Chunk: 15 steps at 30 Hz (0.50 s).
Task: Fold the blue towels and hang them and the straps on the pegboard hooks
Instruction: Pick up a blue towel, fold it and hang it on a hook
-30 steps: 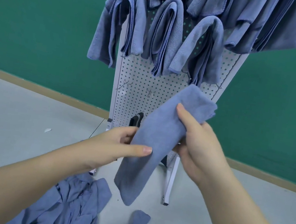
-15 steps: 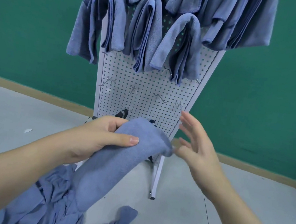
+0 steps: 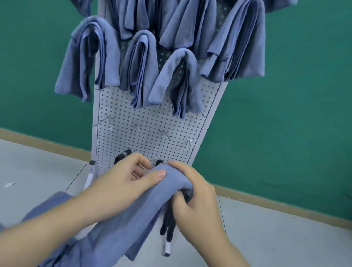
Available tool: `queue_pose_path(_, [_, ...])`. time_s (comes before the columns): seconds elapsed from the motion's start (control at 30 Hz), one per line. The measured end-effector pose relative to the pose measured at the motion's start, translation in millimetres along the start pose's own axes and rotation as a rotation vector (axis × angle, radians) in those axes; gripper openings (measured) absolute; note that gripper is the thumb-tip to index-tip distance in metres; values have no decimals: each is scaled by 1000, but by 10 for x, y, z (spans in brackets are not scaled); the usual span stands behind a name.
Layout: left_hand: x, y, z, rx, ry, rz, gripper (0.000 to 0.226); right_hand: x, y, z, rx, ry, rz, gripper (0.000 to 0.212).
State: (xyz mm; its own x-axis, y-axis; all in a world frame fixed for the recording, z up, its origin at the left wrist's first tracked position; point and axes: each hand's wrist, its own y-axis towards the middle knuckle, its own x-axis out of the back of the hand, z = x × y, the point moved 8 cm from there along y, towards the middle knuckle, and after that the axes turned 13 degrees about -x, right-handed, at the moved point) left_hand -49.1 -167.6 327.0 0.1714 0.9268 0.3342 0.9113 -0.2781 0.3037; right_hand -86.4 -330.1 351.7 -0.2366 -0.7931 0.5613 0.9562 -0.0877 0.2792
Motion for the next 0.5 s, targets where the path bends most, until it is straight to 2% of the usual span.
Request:
queue_pose_path(0.07, [61, -40, -349, -246, 178, -131, 50, 134, 55, 92, -8, -73, -59, 54])
queue_pose_path(0.17, [-142, -67, -874, -475, 273, -97, 44, 413, 227, 297, -23, -103, -153, 56])
queue_pose_path(0.3, [-308, 253, -1189, -602, 264, -186, 55, 803, 627, 536, -56, -92, -221, 31])
queue_pose_path(0.5, [-320, 1018, -1477, -677, 293, -307, 52, 1287, 1175, 837, -26, -41, -283, 22])
